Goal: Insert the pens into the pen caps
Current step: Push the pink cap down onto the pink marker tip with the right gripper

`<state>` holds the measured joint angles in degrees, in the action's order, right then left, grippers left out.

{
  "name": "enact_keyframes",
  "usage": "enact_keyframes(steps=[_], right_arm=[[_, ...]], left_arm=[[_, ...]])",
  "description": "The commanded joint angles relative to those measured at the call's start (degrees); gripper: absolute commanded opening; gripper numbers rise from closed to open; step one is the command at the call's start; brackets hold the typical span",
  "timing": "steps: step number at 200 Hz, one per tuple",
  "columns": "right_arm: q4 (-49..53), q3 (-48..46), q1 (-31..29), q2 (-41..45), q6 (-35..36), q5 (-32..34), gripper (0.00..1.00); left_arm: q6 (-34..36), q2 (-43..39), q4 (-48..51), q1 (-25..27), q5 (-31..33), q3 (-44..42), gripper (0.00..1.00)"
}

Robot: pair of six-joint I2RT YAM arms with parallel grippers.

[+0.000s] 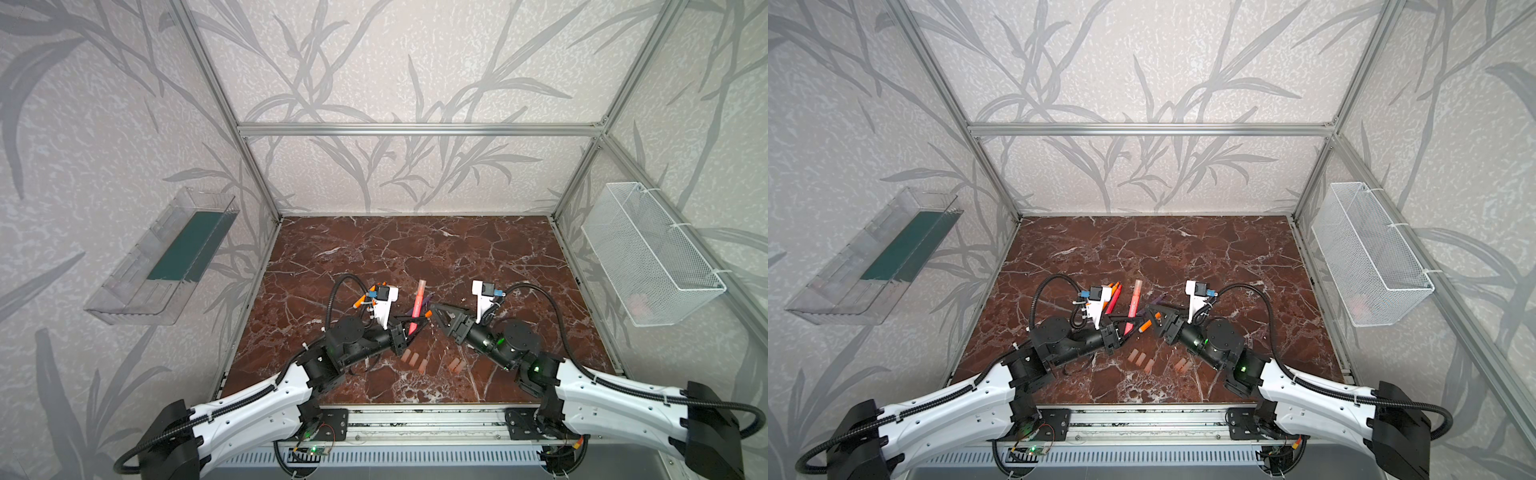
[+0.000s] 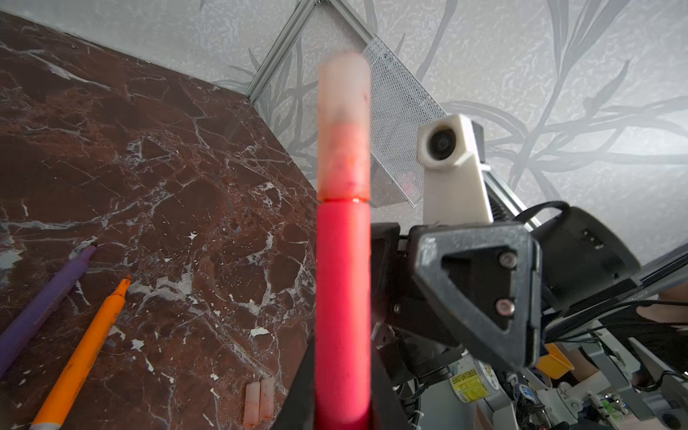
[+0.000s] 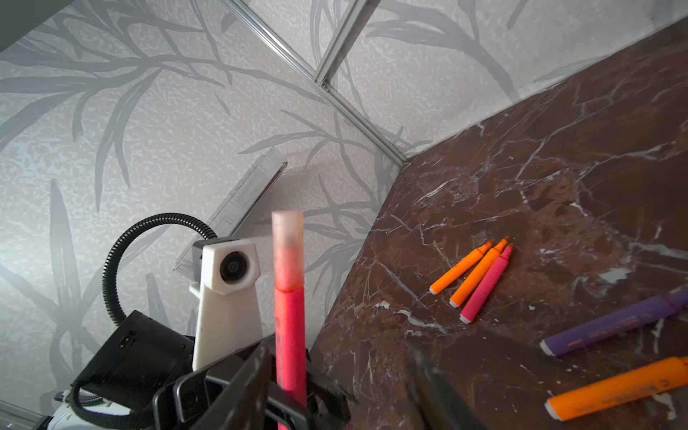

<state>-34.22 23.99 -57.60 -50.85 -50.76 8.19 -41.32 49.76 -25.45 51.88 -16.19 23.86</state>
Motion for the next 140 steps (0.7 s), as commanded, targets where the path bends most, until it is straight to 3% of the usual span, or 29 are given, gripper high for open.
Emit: enact_keyframes(steps=[1,47,102,140], right_arm=[[6.67,4.23,0.92,2.71,4.19,0.73,0.62],[11.03,11.74,1.88,-1.23,6.01,-1.20,0.63],[12.16,14.65,2.71,-7.34,3.93,-2.02,0.59],[12.33,15.07,3.11,-7.95,3.76,-2.99,0.39]], left_arm=[[4.79,1.28,2.38,0.90,-1.22,2.35,0.00],[9.85,3.11,6.86,5.28,0.71,4.88,0.00],[10.37,3.25,7.24,5.68,2.02,4.84,0.00],[10.52,2.66,7.52,5.78,1.98,4.69,0.00]])
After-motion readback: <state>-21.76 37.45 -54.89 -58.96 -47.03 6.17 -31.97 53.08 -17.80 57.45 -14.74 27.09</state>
